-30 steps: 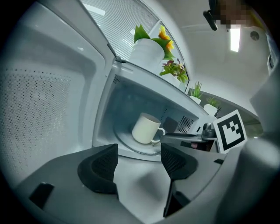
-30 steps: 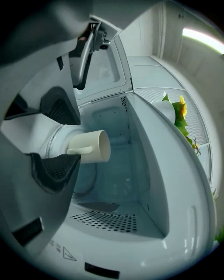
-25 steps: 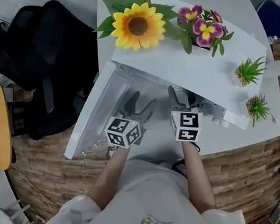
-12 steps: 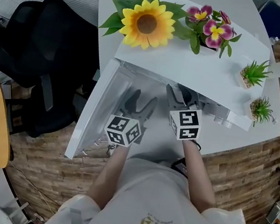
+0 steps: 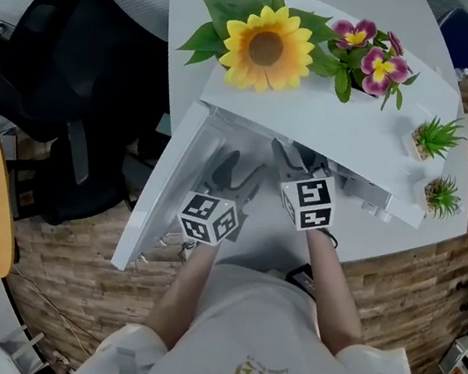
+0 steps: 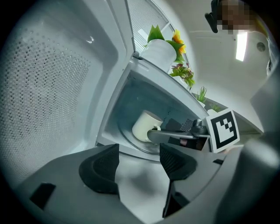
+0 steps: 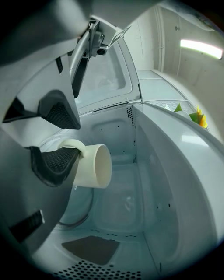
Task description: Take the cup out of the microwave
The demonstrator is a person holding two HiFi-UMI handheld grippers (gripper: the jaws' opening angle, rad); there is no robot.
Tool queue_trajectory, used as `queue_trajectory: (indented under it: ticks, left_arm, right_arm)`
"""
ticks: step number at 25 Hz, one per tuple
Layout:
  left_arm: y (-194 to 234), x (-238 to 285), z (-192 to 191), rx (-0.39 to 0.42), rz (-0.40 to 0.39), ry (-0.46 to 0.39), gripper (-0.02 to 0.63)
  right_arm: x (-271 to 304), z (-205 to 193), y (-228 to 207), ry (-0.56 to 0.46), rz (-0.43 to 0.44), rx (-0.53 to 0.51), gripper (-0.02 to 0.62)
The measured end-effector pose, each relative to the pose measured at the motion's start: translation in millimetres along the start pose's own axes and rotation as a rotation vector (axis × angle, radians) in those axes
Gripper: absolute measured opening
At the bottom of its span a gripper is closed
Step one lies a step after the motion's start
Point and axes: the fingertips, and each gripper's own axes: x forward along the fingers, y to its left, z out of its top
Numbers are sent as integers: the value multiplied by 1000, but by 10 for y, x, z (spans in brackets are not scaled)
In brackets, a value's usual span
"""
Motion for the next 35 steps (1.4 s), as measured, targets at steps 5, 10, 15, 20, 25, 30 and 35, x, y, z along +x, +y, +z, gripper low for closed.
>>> queue_trajectory:
  ticks: [5,10,15,20,25,30,35]
  left_arm:
    - [72,33,17,-14,2,-3,293]
    - [131,53,19,-23,5,0,290]
    - [148,81,37,-28,1,0,281]
    - [146,93,57,-21,-1,-4,267]
    - [152,74,53,-15,3,-4,252]
    - [136,66,44,-12,2,-2,250]
    - [109,54,60,0,1,-5,249]
  right_arm:
    - [103,-2,40,7,37,-21,132]
    - [146,7,24,-7,22,-36,91]
    - [165,26,42,-15,33,-105,48]
    - [160,44,58,-36,28,-133,44]
    - [135,55,106,-62,36,-177,41]
    - [85,69,124,-81,24,-200,35]
    - [20,83,104,-89,17,-201,34]
